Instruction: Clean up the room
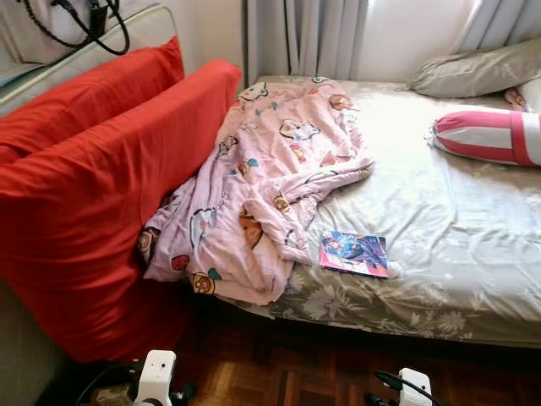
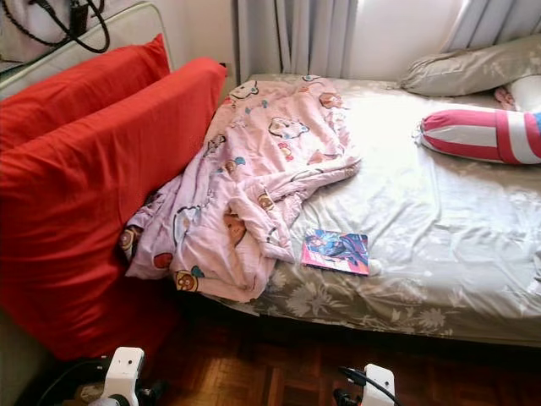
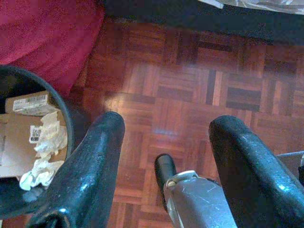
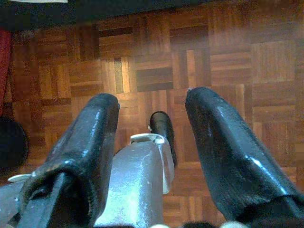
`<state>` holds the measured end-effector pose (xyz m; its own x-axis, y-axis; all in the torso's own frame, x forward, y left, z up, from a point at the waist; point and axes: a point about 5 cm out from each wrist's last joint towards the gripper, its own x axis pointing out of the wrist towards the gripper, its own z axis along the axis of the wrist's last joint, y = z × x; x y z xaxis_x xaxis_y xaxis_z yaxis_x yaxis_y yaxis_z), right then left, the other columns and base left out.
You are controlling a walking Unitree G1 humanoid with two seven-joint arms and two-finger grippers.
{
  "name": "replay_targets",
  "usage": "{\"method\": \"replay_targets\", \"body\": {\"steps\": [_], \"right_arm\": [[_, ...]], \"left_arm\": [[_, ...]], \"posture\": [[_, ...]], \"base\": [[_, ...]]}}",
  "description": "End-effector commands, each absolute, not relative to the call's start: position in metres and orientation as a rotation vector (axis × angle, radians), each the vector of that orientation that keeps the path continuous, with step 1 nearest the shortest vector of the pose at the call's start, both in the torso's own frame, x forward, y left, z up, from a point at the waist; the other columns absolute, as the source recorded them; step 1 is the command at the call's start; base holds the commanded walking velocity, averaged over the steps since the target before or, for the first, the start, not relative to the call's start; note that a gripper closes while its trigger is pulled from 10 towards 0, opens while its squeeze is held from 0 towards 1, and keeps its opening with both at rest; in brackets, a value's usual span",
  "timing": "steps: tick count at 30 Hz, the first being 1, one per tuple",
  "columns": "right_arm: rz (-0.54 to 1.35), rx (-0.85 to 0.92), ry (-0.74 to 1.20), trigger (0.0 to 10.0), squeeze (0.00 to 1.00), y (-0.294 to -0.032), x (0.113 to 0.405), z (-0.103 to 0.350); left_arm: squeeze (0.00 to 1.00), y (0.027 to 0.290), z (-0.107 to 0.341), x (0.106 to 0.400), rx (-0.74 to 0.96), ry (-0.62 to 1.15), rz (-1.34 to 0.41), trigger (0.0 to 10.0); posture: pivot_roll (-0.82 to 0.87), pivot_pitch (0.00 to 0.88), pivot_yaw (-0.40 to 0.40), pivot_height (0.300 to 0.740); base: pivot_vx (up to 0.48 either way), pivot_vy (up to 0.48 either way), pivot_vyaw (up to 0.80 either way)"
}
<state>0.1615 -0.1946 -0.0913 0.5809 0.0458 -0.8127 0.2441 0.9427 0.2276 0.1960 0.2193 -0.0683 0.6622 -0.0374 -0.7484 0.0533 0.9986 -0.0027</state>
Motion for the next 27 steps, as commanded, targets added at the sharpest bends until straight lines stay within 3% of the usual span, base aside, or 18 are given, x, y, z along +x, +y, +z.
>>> {"method": "replay_targets", "body": {"steps": [1, 17, 27], "right_arm": [[-0.134, 0.329, 0.947, 10.0, 0.00, -0.1990, 0.1605, -0.0911], [-0.142, 0.324, 0.947, 10.0, 0.00, -0.2015, 0.1594, -0.0911], [-0.133, 0.315, 0.948, 10.0, 0.00, -0.2010, 0.1601, -0.0909]], "left_arm": [[0.00, 0.2191, -0.0705, 0.1919, 0.019, 0.855, -0.050, 10.0], [0.00, 0.2163, -0.0736, 0.1869, 0.007, 0.866, -0.047, 10.0], [0.00, 0.2151, -0.0749, 0.1853, -0.007, 0.877, -0.042, 10.0]], "posture": [[0.10, 0.000, 0.004, 0.740], [0.08, 0.006, -0.003, 0.740], [0.08, 0.000, -0.009, 0.740]], "base": [[0.000, 0.000, 0.00], [0.000, -0.271, 0.00], [0.000, 0.000, 0.00]]}}
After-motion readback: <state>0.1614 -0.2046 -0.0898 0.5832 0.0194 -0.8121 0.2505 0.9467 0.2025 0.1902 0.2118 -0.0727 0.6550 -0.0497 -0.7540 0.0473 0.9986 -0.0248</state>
